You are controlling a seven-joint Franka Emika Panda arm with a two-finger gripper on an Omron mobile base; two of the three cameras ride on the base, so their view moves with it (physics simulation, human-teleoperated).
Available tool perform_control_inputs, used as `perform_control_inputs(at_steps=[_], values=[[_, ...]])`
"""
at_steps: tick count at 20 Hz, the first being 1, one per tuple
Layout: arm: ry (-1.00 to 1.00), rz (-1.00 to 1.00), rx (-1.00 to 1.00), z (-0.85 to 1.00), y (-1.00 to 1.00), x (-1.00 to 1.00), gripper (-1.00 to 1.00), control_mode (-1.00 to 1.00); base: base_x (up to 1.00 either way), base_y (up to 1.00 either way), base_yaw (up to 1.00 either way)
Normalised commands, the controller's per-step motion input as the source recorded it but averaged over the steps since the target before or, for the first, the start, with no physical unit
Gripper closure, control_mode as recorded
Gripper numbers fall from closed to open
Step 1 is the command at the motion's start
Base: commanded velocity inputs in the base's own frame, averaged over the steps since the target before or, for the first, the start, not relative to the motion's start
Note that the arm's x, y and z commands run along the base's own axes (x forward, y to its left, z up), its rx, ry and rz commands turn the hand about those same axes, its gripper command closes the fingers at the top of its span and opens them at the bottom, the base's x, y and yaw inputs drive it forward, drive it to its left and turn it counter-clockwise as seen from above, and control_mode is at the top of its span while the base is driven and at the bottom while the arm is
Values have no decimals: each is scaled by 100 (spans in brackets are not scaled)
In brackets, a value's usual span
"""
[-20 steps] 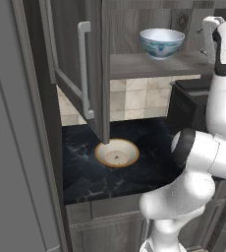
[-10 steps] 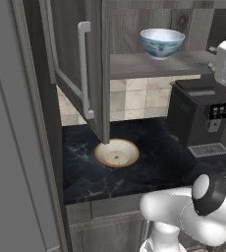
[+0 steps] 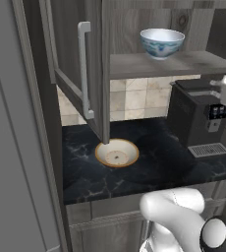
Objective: Open the cabinet. Pick the bowls from the counter and place them in the cabinet. Then close the cabinet.
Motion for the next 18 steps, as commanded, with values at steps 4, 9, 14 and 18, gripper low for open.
perform_control_inputs(at_steps=[4, 9, 14, 18], values=[[2, 18, -27, -84, 65, -90, -100, -100, 0, 0, 0], [0, 4, -12, -70, 85, -44, -100, -100, 0, 0, 0], [-1, -5, 1, -42, 93, -3, -100, -100, 0, 0, 0], [5, 0, -4, -2, 23, 0, -100, -100, 0, 0, 0]])
